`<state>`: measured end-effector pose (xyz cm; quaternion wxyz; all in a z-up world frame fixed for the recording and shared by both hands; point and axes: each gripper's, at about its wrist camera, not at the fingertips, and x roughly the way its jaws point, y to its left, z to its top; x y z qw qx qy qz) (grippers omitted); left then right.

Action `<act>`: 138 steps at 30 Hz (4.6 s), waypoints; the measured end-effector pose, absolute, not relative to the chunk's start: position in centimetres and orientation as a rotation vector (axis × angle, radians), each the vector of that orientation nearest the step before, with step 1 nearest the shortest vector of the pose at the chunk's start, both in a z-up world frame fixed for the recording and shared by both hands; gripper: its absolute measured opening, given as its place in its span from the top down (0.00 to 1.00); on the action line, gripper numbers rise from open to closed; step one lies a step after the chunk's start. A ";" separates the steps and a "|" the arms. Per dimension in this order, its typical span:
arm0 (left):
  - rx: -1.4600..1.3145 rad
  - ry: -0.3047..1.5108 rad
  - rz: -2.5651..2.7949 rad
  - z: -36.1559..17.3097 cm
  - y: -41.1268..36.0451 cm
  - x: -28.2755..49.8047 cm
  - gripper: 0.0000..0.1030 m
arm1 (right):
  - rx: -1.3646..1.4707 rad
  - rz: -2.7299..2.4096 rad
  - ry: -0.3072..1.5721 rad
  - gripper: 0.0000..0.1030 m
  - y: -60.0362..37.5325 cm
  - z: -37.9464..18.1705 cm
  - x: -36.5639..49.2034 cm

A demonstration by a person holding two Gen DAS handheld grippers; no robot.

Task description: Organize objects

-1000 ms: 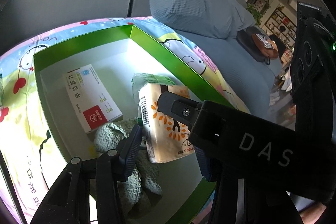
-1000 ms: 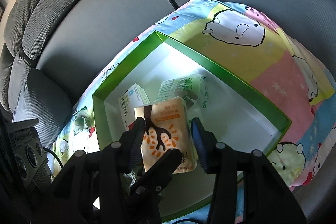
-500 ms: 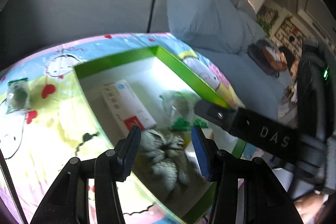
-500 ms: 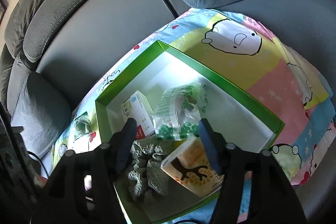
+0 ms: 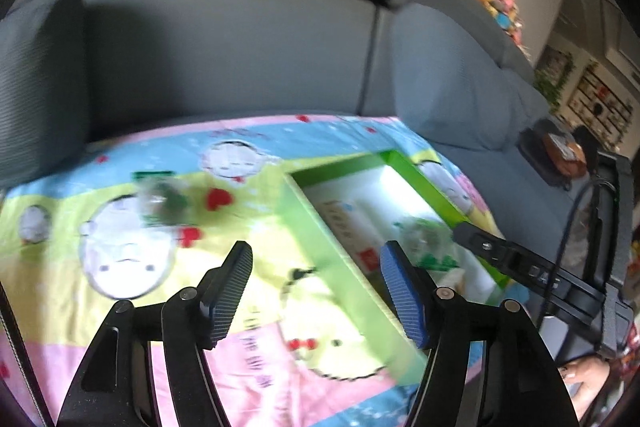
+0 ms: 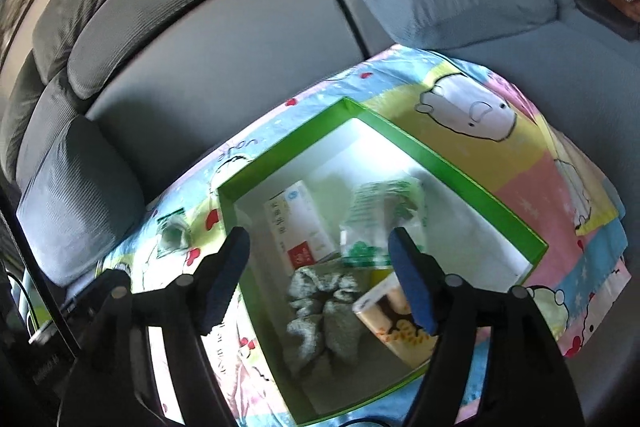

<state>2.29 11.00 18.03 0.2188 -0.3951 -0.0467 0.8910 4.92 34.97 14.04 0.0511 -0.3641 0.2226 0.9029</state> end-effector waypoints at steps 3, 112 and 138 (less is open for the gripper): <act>-1.107 -0.140 2.528 17.9 8.4 2.5 0.34 | -1.110 2.785 0.635 0.28 33.8 14.6 4.9; -1.681 -0.524 2.081 5.0 0.4 0.6 0.21 | -1.846 2.936 0.713 0.24 19.2 7.5 -1.1; -1.471 -0.403 2.225 7.7 2.5 1.5 0.44 | -1.945 2.951 0.855 0.44 17.9 6.1 -2.0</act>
